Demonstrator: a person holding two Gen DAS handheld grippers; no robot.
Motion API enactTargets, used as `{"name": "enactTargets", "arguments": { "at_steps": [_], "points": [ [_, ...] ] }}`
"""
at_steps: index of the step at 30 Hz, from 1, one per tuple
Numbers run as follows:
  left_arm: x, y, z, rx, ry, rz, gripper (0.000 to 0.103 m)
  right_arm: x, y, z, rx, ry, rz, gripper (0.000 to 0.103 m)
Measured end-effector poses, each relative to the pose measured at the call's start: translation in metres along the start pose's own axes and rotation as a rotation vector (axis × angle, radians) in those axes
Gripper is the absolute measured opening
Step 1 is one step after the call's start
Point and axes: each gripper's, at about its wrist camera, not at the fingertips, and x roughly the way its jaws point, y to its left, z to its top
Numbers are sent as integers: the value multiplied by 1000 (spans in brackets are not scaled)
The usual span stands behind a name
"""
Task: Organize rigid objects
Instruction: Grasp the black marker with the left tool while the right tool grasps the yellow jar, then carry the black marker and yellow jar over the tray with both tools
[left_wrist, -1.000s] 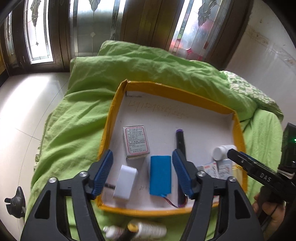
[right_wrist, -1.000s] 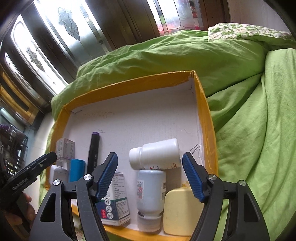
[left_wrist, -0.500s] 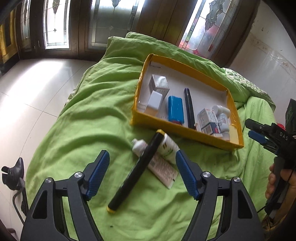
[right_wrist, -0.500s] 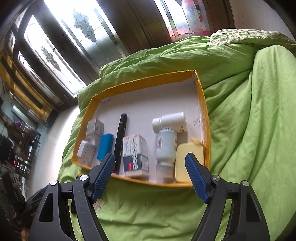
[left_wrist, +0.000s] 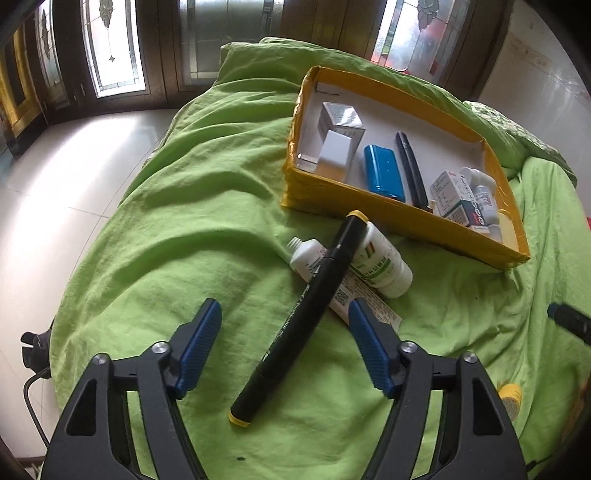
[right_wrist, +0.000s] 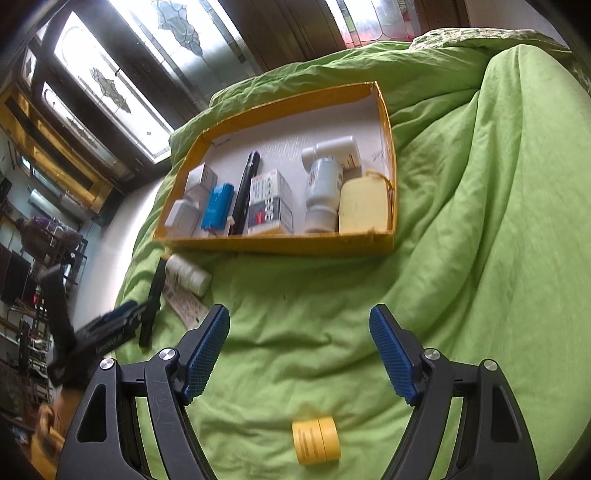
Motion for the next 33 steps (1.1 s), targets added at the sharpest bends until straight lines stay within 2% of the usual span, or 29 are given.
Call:
{"name": "enactTargets", "arguments": {
  "at_steps": [3, 5, 7, 8, 9, 10, 14, 18, 21, 23, 25, 29, 33],
  "points": [
    [7, -1, -3, 12, 36, 1, 53, -1, -3, -7, 2, 16, 2, 74],
    [11, -8, -7, 58, 56, -6, 52, -3, -7, -9, 18, 20, 7, 74],
    [16, -17, -10, 112, 68, 6, 45, -7, -9, -12, 25, 23, 14, 74],
    [18, -21, -11, 131, 74, 12, 35, -9, -10, -15, 28, 31, 18, 74],
    [19, -24, -12, 144, 77, 10, 18, -9, -11, -19, 32, 45, 27, 74],
    [18, -26, -12, 151, 81, -6, 13, -8, -13, -24, 36, 73, 42, 74],
    [13, -32, -17, 166, 87, -14, 12, 2, -15, -49, 33, 164, 47, 74],
    [4, -29, -20, 100, 117, -79, 12, 18, -1, -65, -46, 225, 2, 73],
    [5, -25, -26, 9, 154, -115, 12, 30, 5, -72, -85, 284, 6, 55],
    [11, -25, -30, -11, 176, -99, 12, 38, 6, -75, -105, 308, -25, 43],
    [14, -26, -32, -16, 176, -91, 12, 41, 5, -77, -115, 316, -51, 29],
    [14, -24, -31, -39, 162, -102, 12, 39, 5, -75, -108, 303, -31, 29],
    [15, -24, -27, -36, 146, -88, 12, 23, 18, -55, -102, 230, 41, 29]
  ]
}}
